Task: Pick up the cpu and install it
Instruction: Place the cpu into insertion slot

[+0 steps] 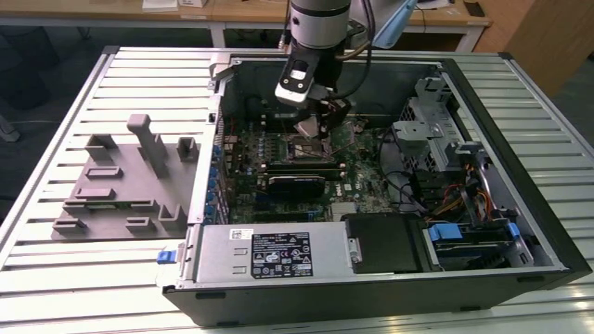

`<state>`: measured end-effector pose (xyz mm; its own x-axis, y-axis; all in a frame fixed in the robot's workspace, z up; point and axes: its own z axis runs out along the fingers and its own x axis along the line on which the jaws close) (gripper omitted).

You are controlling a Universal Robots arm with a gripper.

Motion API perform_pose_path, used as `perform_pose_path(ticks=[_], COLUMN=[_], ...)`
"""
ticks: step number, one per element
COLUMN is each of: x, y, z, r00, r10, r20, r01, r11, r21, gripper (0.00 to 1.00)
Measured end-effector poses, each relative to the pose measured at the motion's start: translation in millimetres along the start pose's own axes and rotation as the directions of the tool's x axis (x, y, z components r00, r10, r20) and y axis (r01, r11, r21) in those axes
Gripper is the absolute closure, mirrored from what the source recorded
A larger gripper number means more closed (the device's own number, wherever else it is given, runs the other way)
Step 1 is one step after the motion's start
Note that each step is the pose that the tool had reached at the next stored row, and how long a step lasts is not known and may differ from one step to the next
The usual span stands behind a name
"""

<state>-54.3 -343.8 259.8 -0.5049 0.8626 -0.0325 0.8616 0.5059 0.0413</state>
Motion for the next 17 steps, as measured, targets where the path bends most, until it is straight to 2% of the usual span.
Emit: perform_pose_path(ticks=[5,9,13,17], x=[0.0,0.1,0.1,0.1], y=[0.0,-0.1,-0.1,-0.2], z=[0.9,1.8,2.9,3.9], r00=[0.9960,0.9867,0.9724,0.9527], r10=[0.090,0.163,0.233,0.304], r20=[0.0039,0.0072,0.0105,0.0141], r01=[-0.090,-0.163,-0.233,-0.304], r11=[0.9960,0.9867,0.9725,0.9527], r21=[0.0028,0.0048,0.0064,0.0080], gripper=[0.45,0.45,0.45,0.45])
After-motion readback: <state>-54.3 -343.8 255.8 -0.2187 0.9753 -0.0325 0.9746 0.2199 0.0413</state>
